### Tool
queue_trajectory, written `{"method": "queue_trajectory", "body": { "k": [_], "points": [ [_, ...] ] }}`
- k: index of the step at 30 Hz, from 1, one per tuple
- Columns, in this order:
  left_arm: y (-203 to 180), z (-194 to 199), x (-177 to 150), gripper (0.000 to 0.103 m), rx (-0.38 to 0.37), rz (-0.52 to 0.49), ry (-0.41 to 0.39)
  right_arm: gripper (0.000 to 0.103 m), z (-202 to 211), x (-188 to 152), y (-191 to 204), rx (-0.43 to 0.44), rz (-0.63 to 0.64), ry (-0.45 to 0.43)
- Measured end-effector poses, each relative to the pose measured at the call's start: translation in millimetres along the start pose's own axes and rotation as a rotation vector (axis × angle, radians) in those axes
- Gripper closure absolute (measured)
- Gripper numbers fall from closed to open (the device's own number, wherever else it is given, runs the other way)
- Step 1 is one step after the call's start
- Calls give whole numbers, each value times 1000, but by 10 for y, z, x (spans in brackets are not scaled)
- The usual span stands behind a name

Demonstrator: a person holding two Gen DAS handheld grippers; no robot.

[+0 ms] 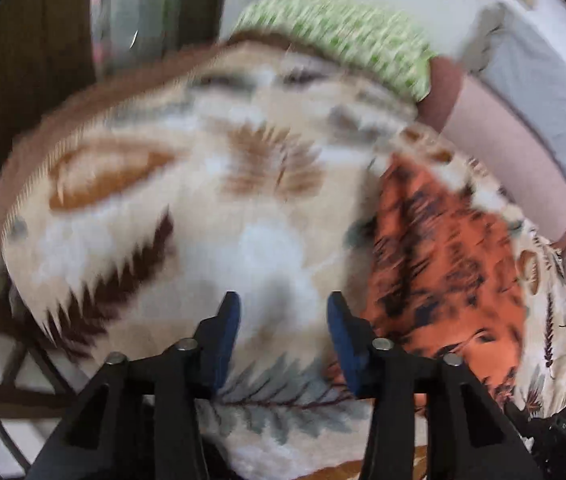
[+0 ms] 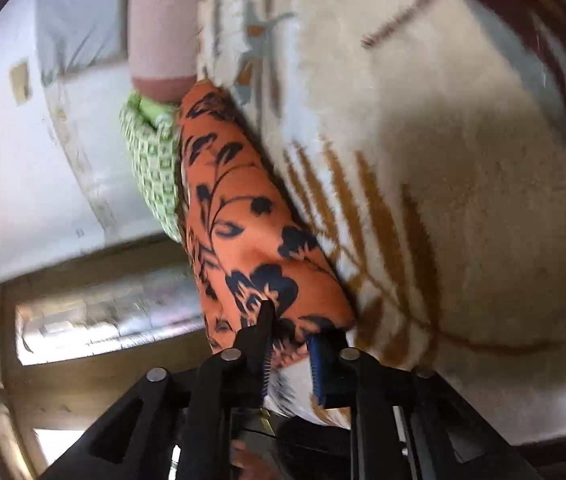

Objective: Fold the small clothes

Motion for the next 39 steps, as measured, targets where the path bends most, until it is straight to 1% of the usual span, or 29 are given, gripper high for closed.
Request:
{"method": "queue_trajectory", "body": {
  "k": [2,5,6,7,8,9,10,11,12,13,15,18,20,21,22,23,25,26,27,28,29,30,31,32,33,35,36,38,39],
  "points": [
    [-230,149,151,39,-42,-69,-57,81,121,-58,153,-26,96,15],
    [-607,121,241,36,-112,-177,-81,78,273,-106,414,-65,252,13],
    [-728,47,226,36,-122,-216,-72,60,341,-73,461,-82,296,-5],
    [-824,-69,198,36,-122,-253,-47,20,395,16,544,-117,339,-43],
    [-868,-220,155,36,-110,-276,-10,6,435,125,598,-138,349,-93],
    [-863,-374,89,36,-82,-290,34,3,448,233,682,-138,363,-141],
    [-812,-594,-10,34,-38,-299,105,3,454,338,745,-134,379,-154],
    [-781,-686,-45,31,-43,-285,129,3,388,482,831,-139,400,-151],
    [-746,-719,-59,29,-62,-256,129,3,308,578,900,-141,405,-137],
    [-703,-706,-52,23,-61,-234,120,3,200,668,976,-129,415,-110],
    [-702,-688,-52,23,-58,-250,116,4,-96,802,1067,-94,400,-22],
    [-693,-718,-52,18,-64,-261,117,6,-577,894,970,-145,385,86],
    [-636,-776,-32,14,-87,-235,129,45,-810,907,864,-180,386,125],
    [-627,-811,-30,13,-106,-219,136,67,-872,934,859,-187,380,118],
    [-602,-836,-29,12,-129,-202,144,72,-821,928,853,-163,363,104],
    [-579,-837,-19,12,-151,-191,148,72,-742,895,893,-157,380,73],
    [-570,-747,47,15,-146,-184,120,73,-700,889,782,-185,370,30],
    [-603,-639,118,15,-138,-185,80,73,-731,939,623,-214,329,26],
    [-671,-513,198,15,-148,-194,32,71,-731,967,570,-193,291,22],
    [-801,-343,310,15,-171,-224,-33,67,-714,963,611,-162,286,28],
    [-893,-261,376,15,-180,-252,-68,66,-690,928,684,-144,310,39],
    [-976,-224,436,15,-176,-277,-91,60,-681,911,728,-155,329,44],
    [-1055,-251,487,15,-168,-300,-94,44,-652,902,753,-176,346,48],
    [-1096,-356,507,15,-159,-314,-73,40,-610,909,803,-170,354,47],
    [-1092,-497,492,15,-129,-320,-40,39,-554,928,840,-160,355,37],
    [-960,-892,317,15,-59,-305,105,35,-455,1016,963,-151,376,0],
    [-890,-995,223,15,-87,-260,142,27,-461,1054,1005,-152,381,-9],
    [-798,-1021,169,14,-143,-187,136,25,-547,1205,1083,-170,384,-19],
    [-775,-1020,157,14,-153,-177,138,25,-613,1261,1103,-177,376,-14]
  ]
}}
Point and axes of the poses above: each gripper's, at about its wrist camera, not at the fingertips, and z roughly against the way its jaws point, y to its left, x to its top, the point moved 8 cm from there along -z, roughly the way its jaws point, and after that the axes turned 8 degrees about -z, right-handed, at the moved point
